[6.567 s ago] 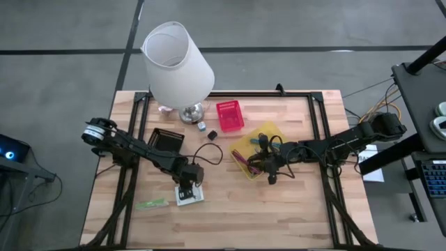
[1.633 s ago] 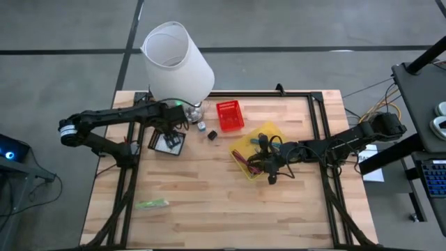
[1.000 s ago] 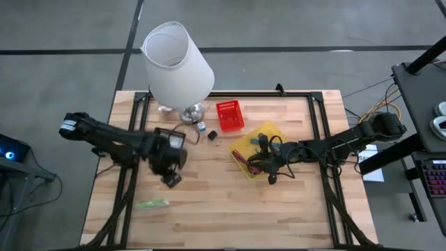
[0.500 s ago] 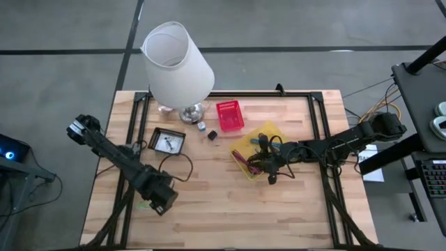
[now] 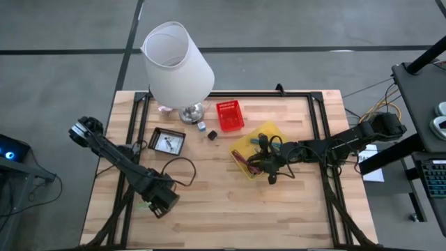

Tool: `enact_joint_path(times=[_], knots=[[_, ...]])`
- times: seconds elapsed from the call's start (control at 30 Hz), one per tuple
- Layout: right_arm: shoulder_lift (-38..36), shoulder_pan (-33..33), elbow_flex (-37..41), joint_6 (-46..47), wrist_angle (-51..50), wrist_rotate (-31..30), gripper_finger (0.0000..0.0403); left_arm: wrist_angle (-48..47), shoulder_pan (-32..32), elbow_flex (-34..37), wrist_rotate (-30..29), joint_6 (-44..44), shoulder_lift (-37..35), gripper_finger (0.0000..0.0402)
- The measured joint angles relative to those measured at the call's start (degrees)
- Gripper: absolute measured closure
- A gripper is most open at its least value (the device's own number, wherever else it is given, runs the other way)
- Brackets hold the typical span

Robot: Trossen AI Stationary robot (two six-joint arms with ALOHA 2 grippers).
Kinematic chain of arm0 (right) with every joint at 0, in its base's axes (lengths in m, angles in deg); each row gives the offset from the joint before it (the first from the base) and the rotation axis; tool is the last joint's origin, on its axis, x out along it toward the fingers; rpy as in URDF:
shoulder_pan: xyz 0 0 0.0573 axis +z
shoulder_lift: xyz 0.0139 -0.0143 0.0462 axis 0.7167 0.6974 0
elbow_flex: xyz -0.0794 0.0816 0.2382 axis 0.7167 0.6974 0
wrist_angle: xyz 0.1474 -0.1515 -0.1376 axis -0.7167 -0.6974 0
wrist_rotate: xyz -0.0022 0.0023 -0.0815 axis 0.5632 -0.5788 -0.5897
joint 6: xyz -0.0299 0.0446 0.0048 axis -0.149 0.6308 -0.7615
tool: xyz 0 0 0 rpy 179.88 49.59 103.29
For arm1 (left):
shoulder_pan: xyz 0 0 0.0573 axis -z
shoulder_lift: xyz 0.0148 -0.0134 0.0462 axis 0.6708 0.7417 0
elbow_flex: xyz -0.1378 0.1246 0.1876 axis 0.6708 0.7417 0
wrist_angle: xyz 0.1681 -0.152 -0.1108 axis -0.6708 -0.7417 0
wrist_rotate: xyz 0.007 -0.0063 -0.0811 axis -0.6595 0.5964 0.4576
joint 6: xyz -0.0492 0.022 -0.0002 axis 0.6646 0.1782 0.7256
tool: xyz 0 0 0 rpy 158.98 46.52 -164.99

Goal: Pick and place items into bin
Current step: Put the card reader box into the black bin

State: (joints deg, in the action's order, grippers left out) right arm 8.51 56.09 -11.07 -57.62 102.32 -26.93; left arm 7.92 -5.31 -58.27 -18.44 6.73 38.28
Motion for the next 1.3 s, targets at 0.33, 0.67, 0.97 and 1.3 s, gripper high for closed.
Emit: enact_joint_path(times=[0.33,0.67,0.97,1.3], knots=[[0.00,0.00,0.00,-0.02,0.00,0.01,0.0346,0.01,-0.07,1.68,0.01,-0.33,-0.12,0.0226],[0.00,0.00,0.00,-0.02,0.00,0.01,0.0346,2.47,-0.09,1.83,-2.52,-1.46,-0.12,0.0206],[0.00,0.00,-0.02,-0.02,-0.02,0.00,0.0346,3.64,-0.07,2.10,-3.76,-3.53,-0.12,0.0119],[0.00,0.00,-0.01,-0.02,-0.04,0.01,0.0346,8.07,-0.04,5.44,-3.70,-8.10,0.34,0.0114]])
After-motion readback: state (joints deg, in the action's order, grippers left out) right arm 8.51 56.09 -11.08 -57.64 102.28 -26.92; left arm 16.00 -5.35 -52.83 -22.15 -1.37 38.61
